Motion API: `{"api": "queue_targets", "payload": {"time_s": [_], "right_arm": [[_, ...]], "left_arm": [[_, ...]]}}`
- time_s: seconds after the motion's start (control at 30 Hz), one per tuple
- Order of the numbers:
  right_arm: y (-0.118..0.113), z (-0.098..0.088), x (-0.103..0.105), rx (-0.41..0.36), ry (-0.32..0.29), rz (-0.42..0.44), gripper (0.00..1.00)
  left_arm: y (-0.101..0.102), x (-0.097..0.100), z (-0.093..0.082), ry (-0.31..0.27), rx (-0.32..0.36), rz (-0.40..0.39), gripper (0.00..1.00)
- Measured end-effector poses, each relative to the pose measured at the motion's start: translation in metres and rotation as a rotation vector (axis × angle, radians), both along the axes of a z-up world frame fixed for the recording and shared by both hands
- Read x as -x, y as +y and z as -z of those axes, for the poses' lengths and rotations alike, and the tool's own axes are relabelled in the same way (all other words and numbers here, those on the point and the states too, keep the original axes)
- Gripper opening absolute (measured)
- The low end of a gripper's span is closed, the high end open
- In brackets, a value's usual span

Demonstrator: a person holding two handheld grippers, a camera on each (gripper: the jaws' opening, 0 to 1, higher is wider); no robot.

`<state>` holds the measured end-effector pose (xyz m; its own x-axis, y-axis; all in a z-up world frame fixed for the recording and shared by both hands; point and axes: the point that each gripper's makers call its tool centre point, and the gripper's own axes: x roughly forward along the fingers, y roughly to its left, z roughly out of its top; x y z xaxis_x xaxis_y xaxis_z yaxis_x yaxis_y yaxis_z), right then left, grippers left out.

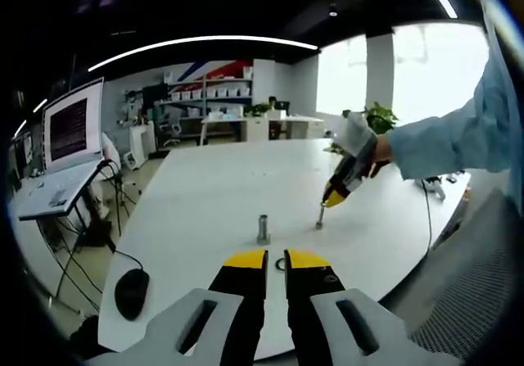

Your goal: Place the washer onto the threaded stud by aligning its center hole with the stud, sliding it down to the base, and recovering from edge contact or off-axis alignment until the washer reaches the visible bottom stop.

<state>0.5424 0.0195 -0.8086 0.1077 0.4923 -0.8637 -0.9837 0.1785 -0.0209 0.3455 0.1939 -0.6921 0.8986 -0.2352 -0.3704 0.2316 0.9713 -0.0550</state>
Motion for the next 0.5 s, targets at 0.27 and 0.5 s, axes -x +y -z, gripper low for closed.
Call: {"api": "queue_targets", "payload": {"time_s": [0.27,0.5], "right_arm": [[-0.002,0.008,0.002,0.028,0.000,-0.012,0.15],[-0.002,0.011,0.003,0.037,0.006,-0.010,0.14]], "left_arm": [[-0.001,0.000,0.001,0.004,-0.001,0.004,0.06],[-0.001,0.000,0.001,0.010,-0.002,0.005,0.06]]}}
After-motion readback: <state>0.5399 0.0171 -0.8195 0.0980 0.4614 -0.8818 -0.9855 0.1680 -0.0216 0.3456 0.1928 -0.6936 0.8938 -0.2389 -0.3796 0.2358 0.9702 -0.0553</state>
